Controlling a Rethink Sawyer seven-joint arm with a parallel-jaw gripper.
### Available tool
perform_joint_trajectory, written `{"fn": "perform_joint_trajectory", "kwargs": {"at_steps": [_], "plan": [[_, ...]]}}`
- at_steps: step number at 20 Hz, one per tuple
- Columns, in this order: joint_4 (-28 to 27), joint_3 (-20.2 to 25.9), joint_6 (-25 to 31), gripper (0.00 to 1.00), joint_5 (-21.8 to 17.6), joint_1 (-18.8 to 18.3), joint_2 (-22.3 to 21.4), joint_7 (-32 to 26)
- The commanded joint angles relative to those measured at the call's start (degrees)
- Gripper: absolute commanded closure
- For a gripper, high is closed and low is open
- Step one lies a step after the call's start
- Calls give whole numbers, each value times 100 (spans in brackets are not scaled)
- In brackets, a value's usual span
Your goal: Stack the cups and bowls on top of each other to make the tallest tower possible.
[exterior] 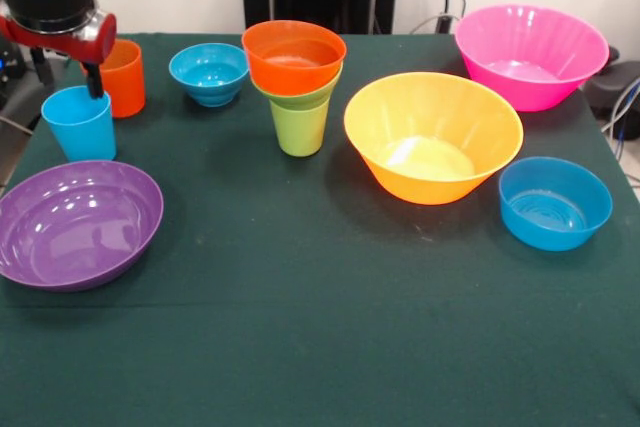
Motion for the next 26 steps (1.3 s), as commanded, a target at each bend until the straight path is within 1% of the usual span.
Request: {"fn": "perform_joint_trajectory", "kwargs": {"at_steps": [1,7,11,14,17,21,26], "plan": [[496,648,-360,0,-87,30,67,-1313],[586,903,-537,0,-31,-164,200,-1333],[704,1091,-810,0,-81,-310,244,-1286],[720,1162,-901,0,-137,-357,272,-1264],[726,1190,-907,0,-195,-372,268,-1247],[600,1067,-768,0,-335,-252,283,-1139],[523,1005,-659,0,-386,-194,304,-1104]]}}
